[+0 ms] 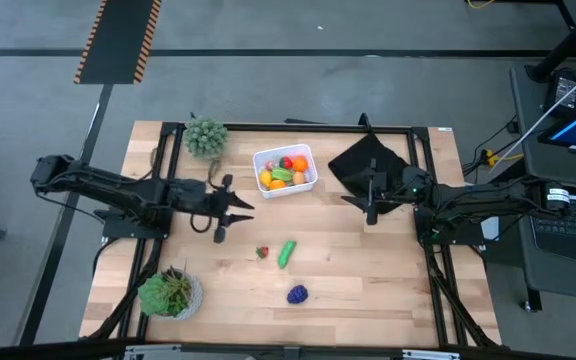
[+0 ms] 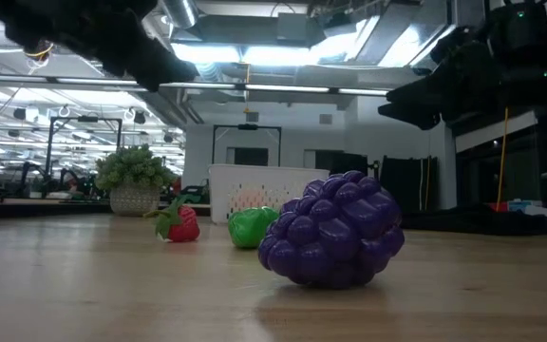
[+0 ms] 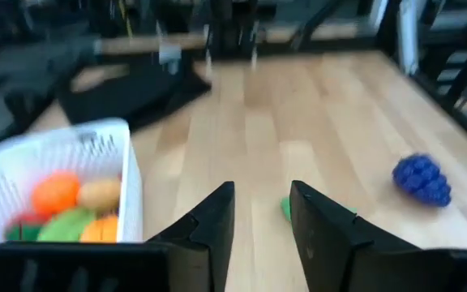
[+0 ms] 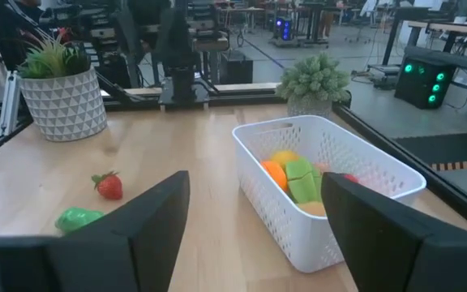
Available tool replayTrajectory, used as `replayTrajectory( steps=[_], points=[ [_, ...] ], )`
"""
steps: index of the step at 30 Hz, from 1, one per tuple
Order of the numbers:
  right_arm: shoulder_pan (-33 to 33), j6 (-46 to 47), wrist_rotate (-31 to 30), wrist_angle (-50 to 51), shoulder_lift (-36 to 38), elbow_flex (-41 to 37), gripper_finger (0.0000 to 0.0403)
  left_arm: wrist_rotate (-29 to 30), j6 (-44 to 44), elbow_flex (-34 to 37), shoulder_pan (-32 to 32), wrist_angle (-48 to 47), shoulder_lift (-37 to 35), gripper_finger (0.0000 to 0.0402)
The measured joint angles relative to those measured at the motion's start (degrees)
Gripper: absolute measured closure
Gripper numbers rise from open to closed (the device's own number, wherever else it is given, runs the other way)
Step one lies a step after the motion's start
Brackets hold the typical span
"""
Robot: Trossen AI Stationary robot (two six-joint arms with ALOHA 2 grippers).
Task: Pick and placing Produce into tupperware
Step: Put the strawberry into the white bin
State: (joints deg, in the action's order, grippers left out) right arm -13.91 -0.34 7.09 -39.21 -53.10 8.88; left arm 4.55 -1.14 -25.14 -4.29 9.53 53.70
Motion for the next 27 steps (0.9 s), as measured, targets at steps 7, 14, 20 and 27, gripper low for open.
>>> replayTrajectory(
  steps=[7, 14, 20, 27],
  points=[
    [0.00, 0.02, 0.00, 0.73, 0.00, 0.00, 0.0121, 15.10, 11.28, -10.69, -8.73, -17.63, 10.67, 0.0303],
    [0.00, -1.41, 0.00, 1.26, 0.00, 0.00, 0.0121, 20.96, 21.79, -23.61, -14.42, -30.50, 20.60, 0.0316],
    [0.00, -1.38, 0.00, 3.35, -0.02, 0.00, 0.0121, 24.31, 31.09, -35.97, -17.66, -44.73, 28.91, 0.0328],
    [0.00, 0.83, 0.00, 5.68, -0.04, 0.02, 0.0121, 24.93, 43.85, -47.08, -21.42, -58.23, 39.20, 0.0341]
  ],
)
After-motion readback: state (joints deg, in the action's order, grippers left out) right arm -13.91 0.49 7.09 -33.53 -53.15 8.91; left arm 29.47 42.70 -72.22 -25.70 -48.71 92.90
